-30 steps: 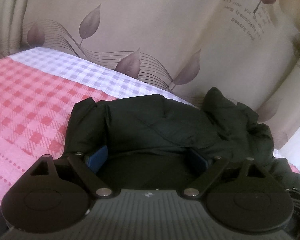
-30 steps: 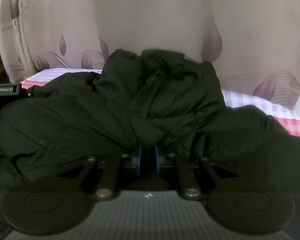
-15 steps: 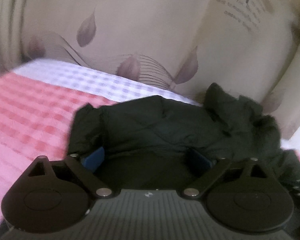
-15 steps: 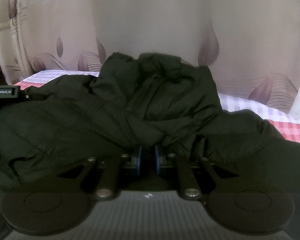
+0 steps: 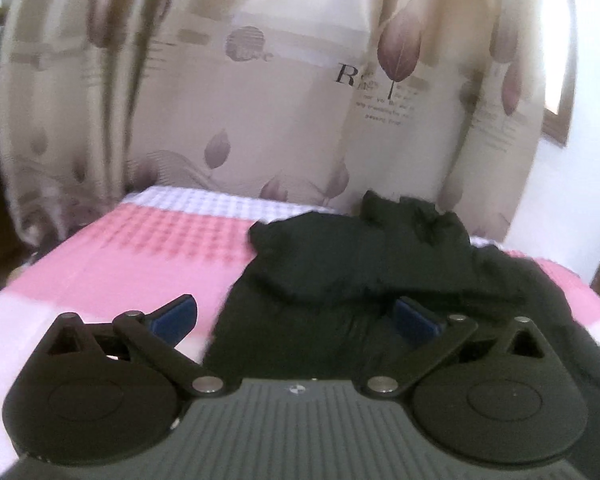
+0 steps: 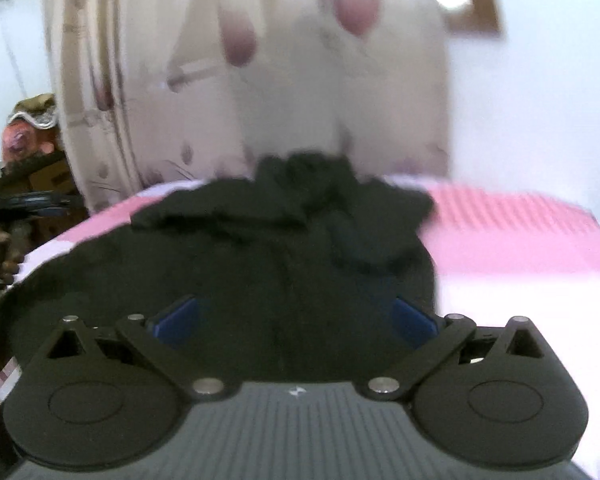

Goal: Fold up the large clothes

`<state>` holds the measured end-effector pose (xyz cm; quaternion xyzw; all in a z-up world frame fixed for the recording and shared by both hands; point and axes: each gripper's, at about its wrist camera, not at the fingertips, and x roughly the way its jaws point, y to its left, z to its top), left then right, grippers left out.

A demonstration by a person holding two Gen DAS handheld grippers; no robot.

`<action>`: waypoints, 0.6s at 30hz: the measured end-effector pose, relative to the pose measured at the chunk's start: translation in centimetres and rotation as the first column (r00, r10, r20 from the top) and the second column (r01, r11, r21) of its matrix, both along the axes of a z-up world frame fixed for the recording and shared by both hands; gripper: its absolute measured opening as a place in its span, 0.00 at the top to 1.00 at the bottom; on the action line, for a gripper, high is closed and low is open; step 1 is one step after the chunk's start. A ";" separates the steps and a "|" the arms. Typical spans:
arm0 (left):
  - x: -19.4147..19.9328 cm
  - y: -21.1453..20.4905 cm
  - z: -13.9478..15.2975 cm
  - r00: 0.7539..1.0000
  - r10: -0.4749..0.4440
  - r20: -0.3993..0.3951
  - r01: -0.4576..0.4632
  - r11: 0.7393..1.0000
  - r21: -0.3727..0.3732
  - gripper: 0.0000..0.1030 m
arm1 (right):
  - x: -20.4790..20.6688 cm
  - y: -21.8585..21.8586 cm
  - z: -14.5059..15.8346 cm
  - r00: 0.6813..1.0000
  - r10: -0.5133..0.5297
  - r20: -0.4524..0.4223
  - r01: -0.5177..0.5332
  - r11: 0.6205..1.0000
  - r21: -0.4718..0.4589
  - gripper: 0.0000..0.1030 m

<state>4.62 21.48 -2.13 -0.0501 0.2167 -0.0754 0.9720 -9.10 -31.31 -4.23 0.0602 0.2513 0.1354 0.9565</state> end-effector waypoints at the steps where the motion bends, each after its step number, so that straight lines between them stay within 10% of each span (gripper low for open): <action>1: -1.5 0.8 -0.1 1.000 -0.004 -0.010 0.004 1.000 0.001 0.00 | -1.5 -0.7 -0.6 1.000 -0.016 -0.022 0.017 1.000 0.023 0.00; 7: -7.3 4.2 -3.0 0.992 -0.036 -0.124 0.037 0.999 0.005 0.00 | -6.3 -2.7 -3.5 0.990 -0.072 -0.119 0.096 0.972 0.216 0.00; 14: -8.8 6.7 -6.6 0.974 -0.085 -0.209 0.042 0.979 -0.201 0.02 | -7.3 -3.4 -5.7 0.980 -0.086 -0.180 0.141 0.938 0.316 0.00; 18: -8.2 6.2 -7.7 0.954 -0.184 -0.238 0.113 0.953 -0.282 0.25 | -7.5 -3.5 -7.7 0.973 -0.065 -0.221 0.154 0.896 0.416 0.18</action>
